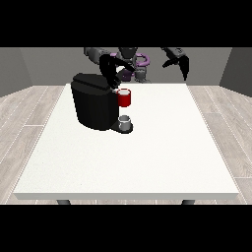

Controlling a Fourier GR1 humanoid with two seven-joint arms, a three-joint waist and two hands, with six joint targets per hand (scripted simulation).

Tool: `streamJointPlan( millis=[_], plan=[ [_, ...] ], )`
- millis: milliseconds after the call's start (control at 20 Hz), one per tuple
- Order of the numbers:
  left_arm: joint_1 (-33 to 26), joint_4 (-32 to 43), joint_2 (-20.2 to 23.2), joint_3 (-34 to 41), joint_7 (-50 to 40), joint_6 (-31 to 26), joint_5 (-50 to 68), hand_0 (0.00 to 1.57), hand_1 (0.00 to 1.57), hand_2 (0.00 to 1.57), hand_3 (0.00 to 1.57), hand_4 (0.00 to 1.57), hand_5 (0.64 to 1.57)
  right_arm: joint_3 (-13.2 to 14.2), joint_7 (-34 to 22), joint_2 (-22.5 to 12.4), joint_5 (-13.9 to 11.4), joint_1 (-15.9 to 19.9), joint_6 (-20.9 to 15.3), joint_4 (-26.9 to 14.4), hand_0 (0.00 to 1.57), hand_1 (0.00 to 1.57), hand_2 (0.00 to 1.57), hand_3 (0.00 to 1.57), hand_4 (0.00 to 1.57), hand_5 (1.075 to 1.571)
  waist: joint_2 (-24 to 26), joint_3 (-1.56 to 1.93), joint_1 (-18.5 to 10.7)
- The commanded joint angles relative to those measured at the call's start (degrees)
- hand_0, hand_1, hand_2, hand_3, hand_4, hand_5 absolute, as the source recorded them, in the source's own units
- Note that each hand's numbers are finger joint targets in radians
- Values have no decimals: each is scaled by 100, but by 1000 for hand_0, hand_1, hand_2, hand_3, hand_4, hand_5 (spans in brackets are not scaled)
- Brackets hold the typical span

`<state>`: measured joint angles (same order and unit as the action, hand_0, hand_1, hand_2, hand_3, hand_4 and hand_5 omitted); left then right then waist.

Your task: Insert the coffee pod into the coffee machine and close the lid

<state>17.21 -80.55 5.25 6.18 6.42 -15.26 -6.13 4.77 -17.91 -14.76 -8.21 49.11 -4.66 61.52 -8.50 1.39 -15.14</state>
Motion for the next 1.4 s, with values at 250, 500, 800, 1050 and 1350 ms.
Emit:
streamJointPlan(
  millis=[250, 500, 800, 1050, 1350],
  plan=[
    [340, 22, 5, -111, 102, -214, 88, 0, 0, 0, 0, 444, 1571, -278, 133, 128, -60, 658, 168, 671, 0, 0, 0, 0, 102, 1571, -377, -138, -871],
    [671, 41, 12, -138, 100, -192, 48, 0, 0, 0, 0, 426, 1571, -229, -406, -150, -114, 761, 216, 1190, 0, 0, 0, 0, 0, 1571, -555, -134, -1138],
    [862, 50, -127, -346, 105, -420, 155, 0, 0, 0, 0, 0, 1571, -49, -1003, -470, -151, 821, 256, 1610, 0, 0, 0, 0, 0, 1571, -841, -128, -1645],
    [1104, 56, -158, -552, 143, -454, -3, 0, 0, 0, 0, 328, 1571, 210, -1265, -723, -146, 966, 319, 1859, 0, 0, 0, 0, 0, 1571, -1187, -122, -1999],
    [1652, -203, -449, -902, -146, -422, -81, 0, 0, 0, 0, 347, 1571, 384, -926, -642, -124, 1374, 141, 1656, 0, 0, 0, 0, 53, 1571, -1544, -134, -2318]
  ],
)
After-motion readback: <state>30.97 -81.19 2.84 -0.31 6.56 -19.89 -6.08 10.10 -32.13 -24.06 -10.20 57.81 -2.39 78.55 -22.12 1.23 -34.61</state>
